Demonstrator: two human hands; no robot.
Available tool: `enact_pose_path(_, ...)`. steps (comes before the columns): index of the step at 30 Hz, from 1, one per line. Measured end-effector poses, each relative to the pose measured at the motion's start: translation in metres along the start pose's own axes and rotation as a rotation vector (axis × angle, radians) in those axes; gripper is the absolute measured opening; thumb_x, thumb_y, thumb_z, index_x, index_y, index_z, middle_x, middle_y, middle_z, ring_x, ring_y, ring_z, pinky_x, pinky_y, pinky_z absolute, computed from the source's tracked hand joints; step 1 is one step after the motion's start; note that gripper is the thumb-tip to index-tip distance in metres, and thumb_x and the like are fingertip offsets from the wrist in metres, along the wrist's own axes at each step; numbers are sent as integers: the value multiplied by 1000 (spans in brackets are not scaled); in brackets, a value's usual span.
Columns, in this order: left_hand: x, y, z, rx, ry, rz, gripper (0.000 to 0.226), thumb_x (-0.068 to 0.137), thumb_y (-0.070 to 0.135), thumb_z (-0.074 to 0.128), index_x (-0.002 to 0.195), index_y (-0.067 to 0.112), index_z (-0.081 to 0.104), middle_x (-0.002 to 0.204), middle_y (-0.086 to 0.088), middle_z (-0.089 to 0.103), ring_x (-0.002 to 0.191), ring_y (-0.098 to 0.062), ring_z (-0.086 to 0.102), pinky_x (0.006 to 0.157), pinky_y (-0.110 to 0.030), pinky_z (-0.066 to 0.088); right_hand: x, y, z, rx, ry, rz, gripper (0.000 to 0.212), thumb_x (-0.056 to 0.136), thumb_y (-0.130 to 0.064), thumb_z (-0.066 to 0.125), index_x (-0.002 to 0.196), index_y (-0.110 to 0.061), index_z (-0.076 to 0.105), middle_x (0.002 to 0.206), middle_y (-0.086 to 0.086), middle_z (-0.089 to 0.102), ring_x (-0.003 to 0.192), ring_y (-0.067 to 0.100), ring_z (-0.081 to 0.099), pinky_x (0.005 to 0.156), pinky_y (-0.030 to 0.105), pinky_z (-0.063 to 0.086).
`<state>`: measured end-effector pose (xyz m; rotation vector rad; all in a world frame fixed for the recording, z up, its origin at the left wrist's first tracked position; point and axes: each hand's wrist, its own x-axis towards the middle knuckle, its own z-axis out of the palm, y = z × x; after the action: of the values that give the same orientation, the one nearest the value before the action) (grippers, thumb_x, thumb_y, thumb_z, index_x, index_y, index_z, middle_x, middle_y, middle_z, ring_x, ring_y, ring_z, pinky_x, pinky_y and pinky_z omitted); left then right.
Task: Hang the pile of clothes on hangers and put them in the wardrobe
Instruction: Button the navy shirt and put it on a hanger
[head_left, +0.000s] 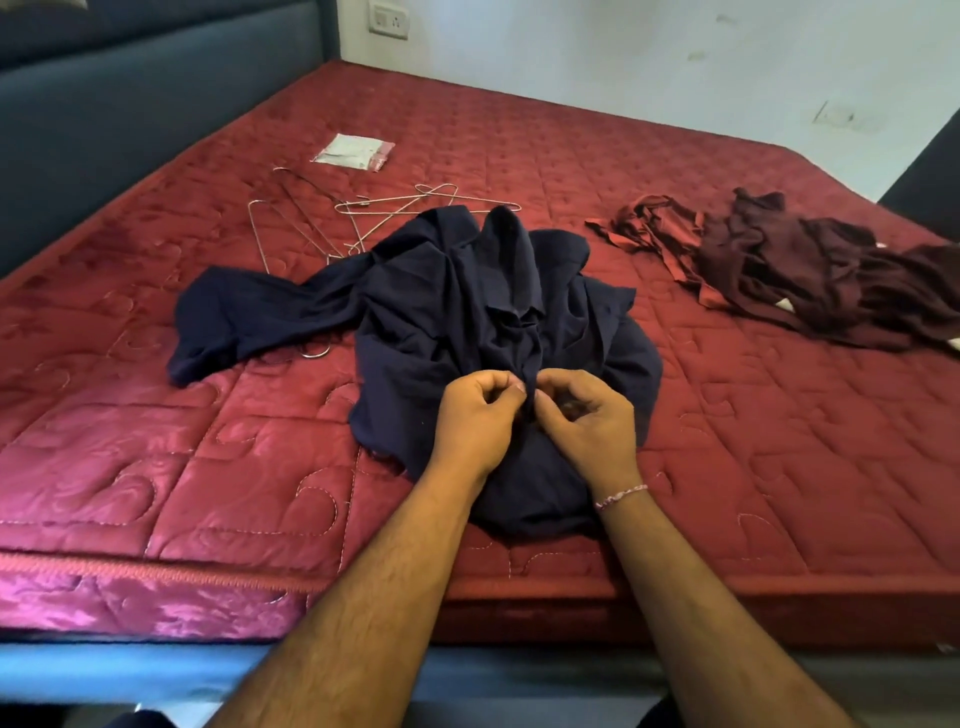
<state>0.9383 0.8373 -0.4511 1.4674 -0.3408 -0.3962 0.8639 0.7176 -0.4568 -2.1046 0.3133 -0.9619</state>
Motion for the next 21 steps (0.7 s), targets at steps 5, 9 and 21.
enact_pose_path(5,-5,4,-2,-59,-54,-1,16,96,22,72,82,18,78,75,4,76,71,-3,69,67,-18,51,-7,-12,6,-205,61,-150,12,87,-9,79,98,-13,77,83,-5,68,74,6,63,68,15,48)
enact_pose_path(9,-2,-2,-5,-98,-69,-25,11,97,18,72,90,18,80,87,-1,80,85,-13,75,81,-29,59,-9,-13,4,-203,90,-138,14,85,-8,80,96,-17,78,89,-7,67,76,7,65,67,18,52)
enact_pose_path(21,1,-7,-3,-61,-50,13,16,93,10,75,86,24,76,81,7,77,77,0,71,75,-16,55,-3,-4,-4,167,-53,209,36,87,7,73,102,-26,74,92,-3,77,81,11,73,80,26,60)
